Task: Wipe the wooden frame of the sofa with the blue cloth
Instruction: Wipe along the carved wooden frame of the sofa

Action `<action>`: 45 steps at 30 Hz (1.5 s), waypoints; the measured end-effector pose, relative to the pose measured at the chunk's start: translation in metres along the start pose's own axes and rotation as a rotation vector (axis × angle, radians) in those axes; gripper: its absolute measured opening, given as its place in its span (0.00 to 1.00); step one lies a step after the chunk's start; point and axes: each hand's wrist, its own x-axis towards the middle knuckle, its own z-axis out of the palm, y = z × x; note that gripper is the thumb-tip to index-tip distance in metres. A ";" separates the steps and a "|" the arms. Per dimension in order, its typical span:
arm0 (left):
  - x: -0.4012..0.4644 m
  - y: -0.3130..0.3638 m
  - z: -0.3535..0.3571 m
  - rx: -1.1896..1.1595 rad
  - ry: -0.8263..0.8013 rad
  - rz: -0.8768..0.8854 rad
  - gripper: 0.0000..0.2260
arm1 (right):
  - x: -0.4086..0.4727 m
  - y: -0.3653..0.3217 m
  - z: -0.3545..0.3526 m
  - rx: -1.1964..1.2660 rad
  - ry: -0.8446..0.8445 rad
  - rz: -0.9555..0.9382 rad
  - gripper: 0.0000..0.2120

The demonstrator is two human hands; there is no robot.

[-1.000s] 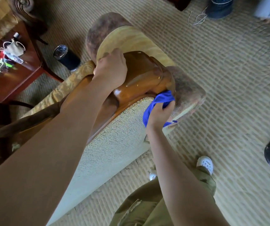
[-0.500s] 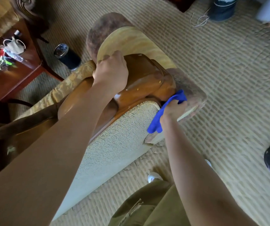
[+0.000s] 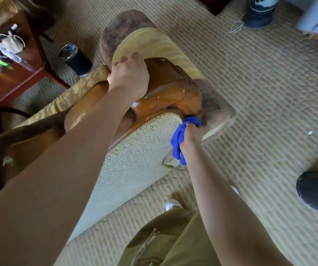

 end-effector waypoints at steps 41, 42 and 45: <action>-0.017 -0.059 -0.059 -0.508 0.022 -0.098 0.16 | -0.123 -0.035 0.057 -1.016 -0.372 -1.437 0.12; -0.021 -0.070 -0.062 -0.538 0.073 -0.118 0.16 | -0.123 -0.035 0.067 -1.073 -0.301 -1.489 0.13; -0.035 -0.092 -0.064 -0.608 0.124 -0.183 0.17 | -0.126 -0.051 0.103 -1.373 -0.339 -1.437 0.13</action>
